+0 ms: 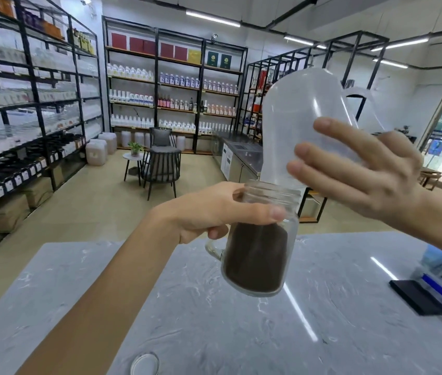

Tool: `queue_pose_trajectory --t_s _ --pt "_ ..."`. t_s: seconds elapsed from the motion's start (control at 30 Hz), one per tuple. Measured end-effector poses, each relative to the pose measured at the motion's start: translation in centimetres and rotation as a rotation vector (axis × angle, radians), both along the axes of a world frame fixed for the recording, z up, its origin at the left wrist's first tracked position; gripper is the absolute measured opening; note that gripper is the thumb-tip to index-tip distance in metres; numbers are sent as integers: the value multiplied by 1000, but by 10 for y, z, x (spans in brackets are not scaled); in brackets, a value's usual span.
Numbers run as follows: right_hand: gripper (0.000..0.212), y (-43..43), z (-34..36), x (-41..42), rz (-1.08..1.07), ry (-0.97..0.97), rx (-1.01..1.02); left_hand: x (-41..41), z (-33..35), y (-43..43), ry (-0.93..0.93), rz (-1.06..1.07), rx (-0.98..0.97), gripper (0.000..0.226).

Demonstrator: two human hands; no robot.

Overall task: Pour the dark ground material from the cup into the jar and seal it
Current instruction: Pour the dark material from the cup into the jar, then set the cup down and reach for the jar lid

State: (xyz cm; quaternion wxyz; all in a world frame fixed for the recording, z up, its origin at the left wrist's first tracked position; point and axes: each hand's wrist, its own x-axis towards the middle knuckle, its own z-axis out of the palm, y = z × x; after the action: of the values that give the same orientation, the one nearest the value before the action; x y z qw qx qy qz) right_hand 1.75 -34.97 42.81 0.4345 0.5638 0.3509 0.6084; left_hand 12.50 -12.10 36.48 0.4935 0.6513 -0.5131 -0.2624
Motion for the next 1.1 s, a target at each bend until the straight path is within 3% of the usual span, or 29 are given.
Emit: queue_pose_trajectory --t_s 0.07,0.2,0.27,0.47,0.77,1.1 --pt "48 -3 -6 -2 -61 149 111 -3 -5 -2 -25 33 11 36" --pt "84 -10 -32 -9 -389 675 735 -6 -39 6 -14 201 40 43" --pt "94 -10 -64 -13 -516 846 958 -7 -70 15 13 291 45 43" --pt "91 3 -211 -22 -504 1407 1524 -34 -209 54 7 673 42 67" --pt "91 65 -400 -83 -425 1690 1749 -109 -375 108 167 814 172 80" --pt "94 86 -453 -123 -591 1705 1643 -137 -422 108 152 845 201 70"
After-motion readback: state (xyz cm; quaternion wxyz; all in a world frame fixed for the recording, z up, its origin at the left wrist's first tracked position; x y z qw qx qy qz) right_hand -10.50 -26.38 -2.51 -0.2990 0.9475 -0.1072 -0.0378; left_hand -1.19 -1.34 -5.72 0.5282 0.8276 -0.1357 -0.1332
